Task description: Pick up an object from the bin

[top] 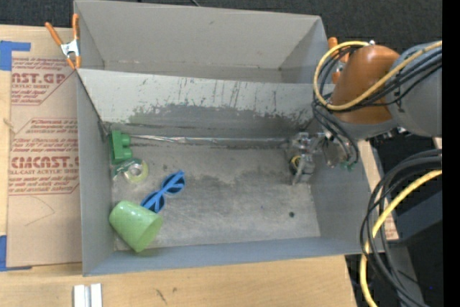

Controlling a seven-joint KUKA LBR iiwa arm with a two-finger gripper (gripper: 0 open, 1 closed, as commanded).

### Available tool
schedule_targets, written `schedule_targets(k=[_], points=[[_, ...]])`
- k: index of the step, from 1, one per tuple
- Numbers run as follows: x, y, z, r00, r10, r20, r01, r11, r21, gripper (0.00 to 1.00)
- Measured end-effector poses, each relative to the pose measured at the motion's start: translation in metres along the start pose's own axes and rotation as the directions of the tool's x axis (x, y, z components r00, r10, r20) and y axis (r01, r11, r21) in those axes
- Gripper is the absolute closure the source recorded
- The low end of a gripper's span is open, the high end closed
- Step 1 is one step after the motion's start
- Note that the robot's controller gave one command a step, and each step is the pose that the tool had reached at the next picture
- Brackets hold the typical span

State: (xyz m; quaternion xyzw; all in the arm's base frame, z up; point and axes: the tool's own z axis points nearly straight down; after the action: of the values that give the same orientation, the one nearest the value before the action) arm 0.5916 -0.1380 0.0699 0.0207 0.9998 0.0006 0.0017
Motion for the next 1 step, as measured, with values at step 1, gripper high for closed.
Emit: schedule_targets(k=[1], points=[[0.0219, 0.0336, -0.0009, 0.993, -0.121, 0.0, 0.121, 0.993, 0.002, 1.0]])
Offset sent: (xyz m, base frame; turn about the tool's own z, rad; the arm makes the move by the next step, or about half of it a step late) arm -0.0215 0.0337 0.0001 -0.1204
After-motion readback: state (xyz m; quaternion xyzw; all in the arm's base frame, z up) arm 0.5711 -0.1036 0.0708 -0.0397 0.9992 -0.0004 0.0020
